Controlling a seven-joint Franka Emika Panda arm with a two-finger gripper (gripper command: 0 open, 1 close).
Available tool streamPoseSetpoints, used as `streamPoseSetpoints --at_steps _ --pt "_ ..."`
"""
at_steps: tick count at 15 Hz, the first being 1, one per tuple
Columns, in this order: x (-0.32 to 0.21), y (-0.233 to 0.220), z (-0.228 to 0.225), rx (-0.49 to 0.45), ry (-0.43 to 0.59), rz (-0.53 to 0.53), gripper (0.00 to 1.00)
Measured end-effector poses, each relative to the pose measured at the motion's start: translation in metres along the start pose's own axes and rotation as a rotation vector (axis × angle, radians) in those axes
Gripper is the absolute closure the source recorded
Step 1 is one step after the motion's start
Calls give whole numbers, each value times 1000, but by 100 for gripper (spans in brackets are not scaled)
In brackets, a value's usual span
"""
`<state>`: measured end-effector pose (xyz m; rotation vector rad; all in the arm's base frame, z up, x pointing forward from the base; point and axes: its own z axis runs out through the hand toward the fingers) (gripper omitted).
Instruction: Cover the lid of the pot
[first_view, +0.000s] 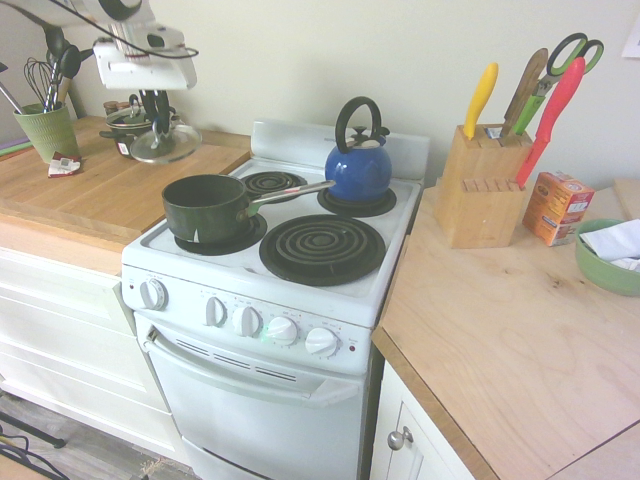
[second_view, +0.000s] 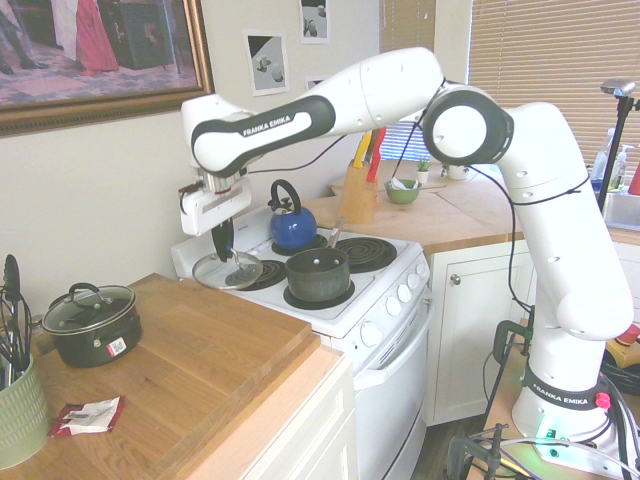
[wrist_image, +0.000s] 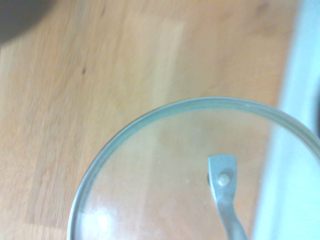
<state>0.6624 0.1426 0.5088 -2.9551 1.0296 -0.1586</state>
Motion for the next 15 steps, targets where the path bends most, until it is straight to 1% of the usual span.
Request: streamPoseSetpoints --at_steps 3,6,9,15 --pt "-1 26 -54 20 31 70 100" --pt "7 69 -79 12 45 152 100" --pt "11 107 -76 -35 57 216 100" --pt "13 162 -33 -110 31 291 100"
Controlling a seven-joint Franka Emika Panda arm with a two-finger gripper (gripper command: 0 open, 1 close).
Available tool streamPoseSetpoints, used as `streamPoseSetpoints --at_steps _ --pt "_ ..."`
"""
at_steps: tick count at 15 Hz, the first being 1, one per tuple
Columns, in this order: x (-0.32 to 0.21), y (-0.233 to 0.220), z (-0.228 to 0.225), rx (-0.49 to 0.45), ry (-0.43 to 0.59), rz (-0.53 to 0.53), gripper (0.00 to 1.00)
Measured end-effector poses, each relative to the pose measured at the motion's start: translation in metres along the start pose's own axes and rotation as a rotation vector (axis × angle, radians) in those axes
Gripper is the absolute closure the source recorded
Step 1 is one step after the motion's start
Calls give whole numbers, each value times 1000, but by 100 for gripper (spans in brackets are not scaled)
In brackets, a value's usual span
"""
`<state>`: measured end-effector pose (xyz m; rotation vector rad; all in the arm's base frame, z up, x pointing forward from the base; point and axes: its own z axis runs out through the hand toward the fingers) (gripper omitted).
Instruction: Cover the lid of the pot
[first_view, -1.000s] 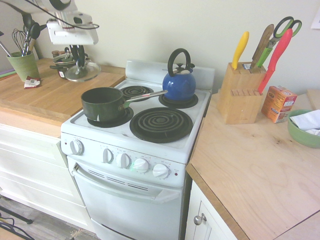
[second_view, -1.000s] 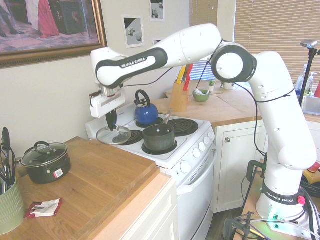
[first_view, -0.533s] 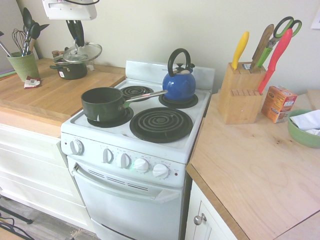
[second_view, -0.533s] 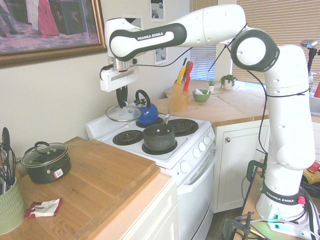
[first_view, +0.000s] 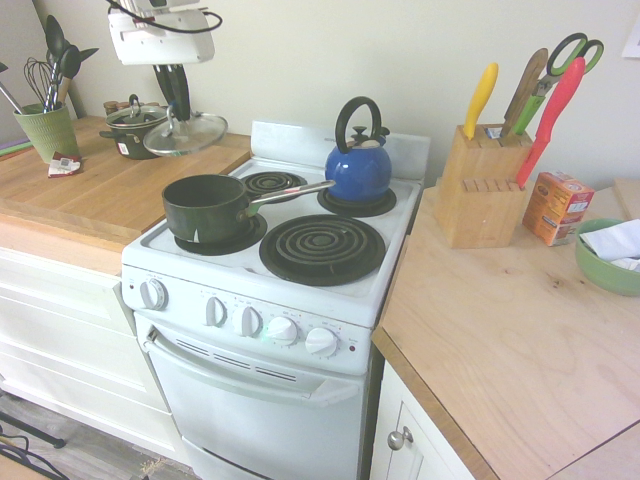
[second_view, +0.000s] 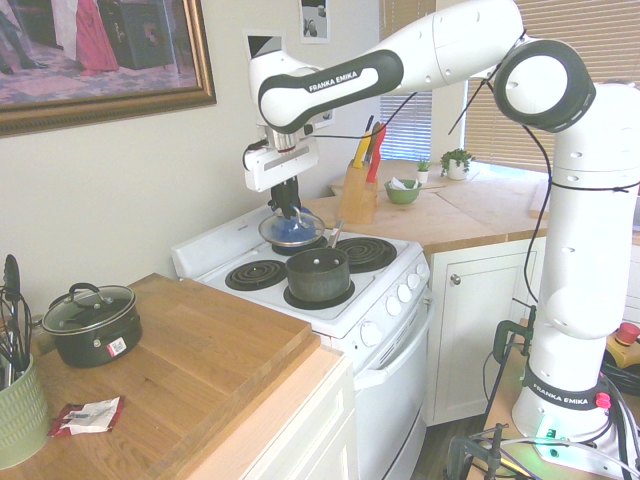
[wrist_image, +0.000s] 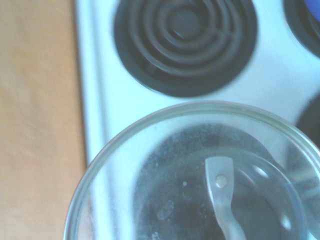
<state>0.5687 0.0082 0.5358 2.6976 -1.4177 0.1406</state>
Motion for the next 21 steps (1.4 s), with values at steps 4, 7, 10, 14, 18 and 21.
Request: streamPoseSetpoints --at_steps 4,7,10,14,18,21 --pt "3 21 25 -32 -19 22 100" --pt "-1 22 44 -40 -21 15 100" --pt "-1 24 53 -45 -19 14 100" --pt "4 24 59 -50 -20 21 100" --pt "0 19 68 -64 -29 8 100" --pt "-4 13 76 -73 -31 -2 100"
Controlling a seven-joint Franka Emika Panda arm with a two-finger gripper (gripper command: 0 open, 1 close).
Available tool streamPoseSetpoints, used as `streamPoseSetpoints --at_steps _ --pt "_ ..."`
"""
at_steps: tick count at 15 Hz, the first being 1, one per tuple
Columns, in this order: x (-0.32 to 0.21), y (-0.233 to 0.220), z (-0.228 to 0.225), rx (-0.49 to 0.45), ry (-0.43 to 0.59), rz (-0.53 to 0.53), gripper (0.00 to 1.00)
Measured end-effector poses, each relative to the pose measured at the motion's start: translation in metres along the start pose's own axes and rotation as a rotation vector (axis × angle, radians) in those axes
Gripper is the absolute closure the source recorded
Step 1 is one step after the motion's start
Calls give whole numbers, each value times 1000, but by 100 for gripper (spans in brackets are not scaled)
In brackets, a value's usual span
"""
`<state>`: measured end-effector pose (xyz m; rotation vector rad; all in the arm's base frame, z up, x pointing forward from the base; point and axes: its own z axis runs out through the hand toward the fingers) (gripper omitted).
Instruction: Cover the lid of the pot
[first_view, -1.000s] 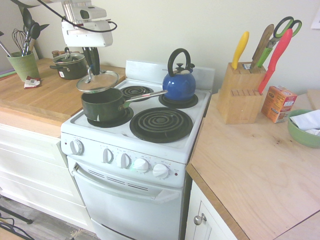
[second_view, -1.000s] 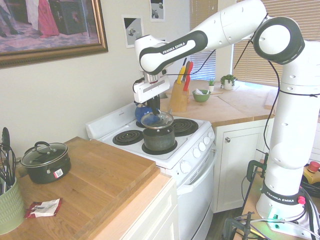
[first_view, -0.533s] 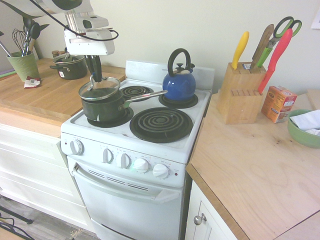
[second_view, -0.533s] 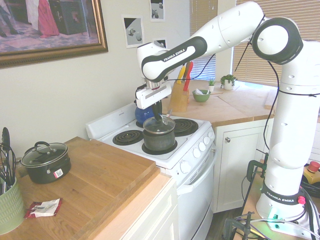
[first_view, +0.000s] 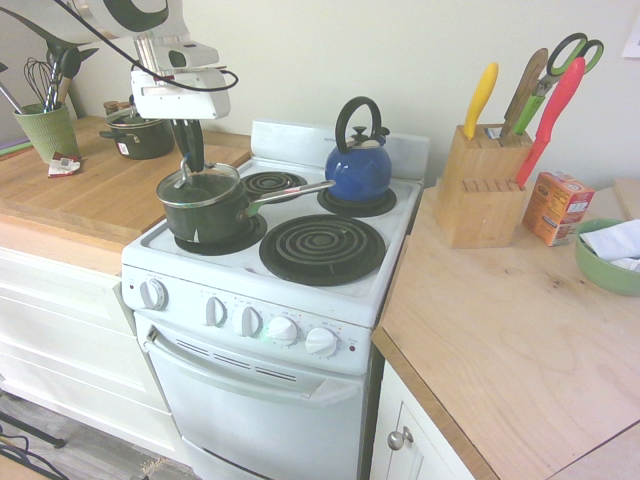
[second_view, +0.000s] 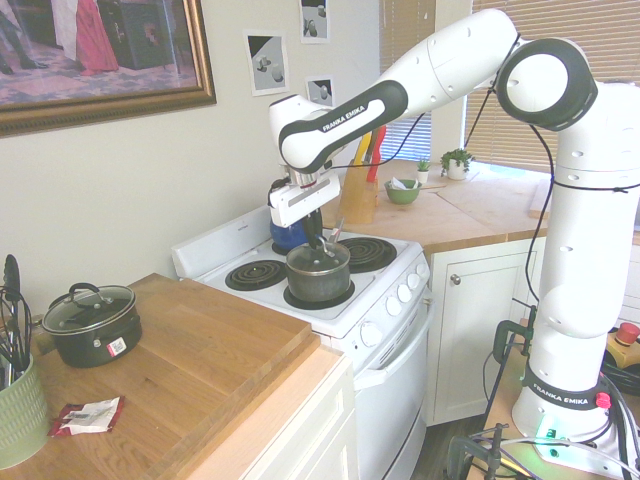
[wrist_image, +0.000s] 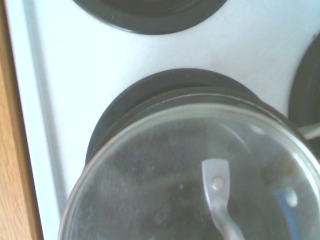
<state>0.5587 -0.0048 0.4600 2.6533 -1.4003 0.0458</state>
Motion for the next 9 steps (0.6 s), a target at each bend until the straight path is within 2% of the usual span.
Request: streamPoseSetpoints --at_steps 9 --pt "17 0 -30 55 32 36 100"
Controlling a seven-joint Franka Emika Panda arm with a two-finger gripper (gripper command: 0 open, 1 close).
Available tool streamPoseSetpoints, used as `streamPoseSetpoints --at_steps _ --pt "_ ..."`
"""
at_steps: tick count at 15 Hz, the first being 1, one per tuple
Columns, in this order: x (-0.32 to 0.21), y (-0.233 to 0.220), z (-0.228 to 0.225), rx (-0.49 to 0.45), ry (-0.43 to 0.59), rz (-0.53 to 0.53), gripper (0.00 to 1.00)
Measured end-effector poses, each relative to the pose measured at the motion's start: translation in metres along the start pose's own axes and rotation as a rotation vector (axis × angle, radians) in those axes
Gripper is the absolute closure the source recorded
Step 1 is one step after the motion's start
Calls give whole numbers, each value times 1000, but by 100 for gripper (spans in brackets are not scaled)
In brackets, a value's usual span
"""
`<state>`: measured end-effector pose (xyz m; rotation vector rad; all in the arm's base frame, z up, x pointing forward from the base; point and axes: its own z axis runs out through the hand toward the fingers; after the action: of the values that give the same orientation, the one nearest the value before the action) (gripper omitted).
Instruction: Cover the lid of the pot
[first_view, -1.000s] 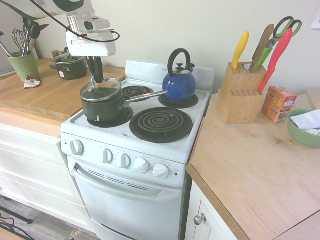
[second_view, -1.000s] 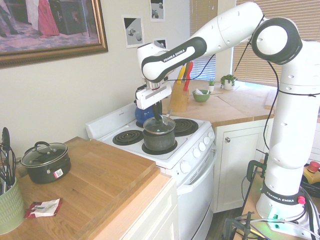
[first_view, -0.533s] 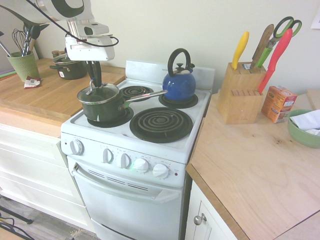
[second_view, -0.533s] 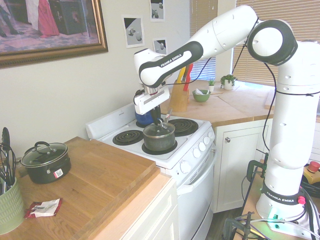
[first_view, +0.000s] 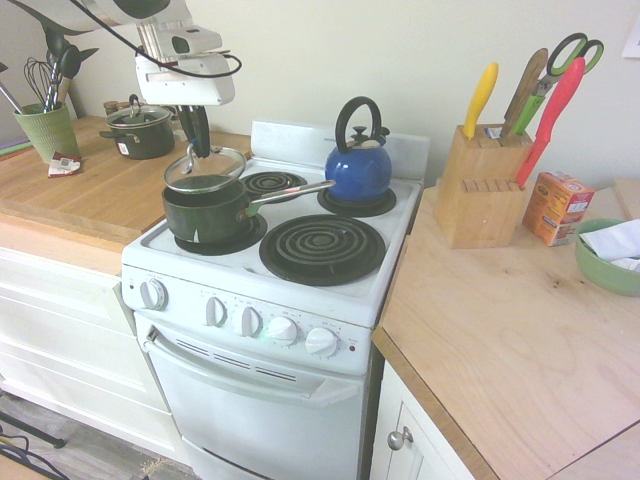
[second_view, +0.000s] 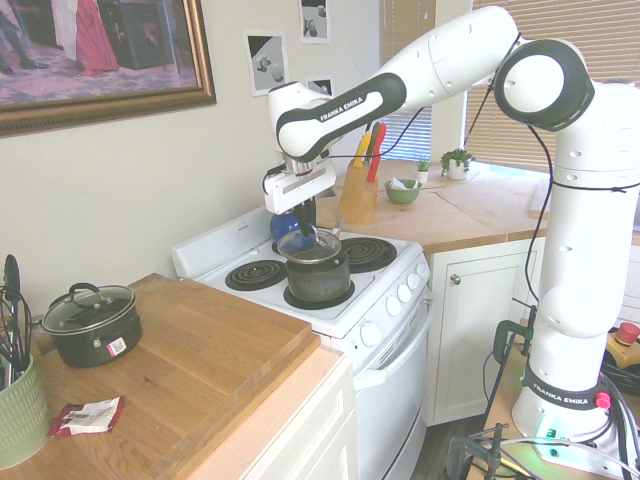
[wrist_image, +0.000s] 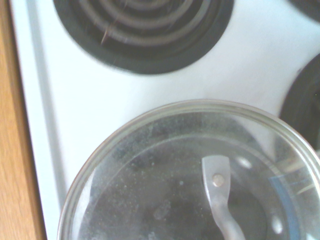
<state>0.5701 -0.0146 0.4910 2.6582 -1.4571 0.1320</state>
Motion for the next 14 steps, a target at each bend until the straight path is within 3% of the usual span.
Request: streamPoseSetpoints --at_steps 8,14 --pt "-6 -4 34 -45 -18 -18 100" --pt "-5 -4 34 -48 -15 -19 100"
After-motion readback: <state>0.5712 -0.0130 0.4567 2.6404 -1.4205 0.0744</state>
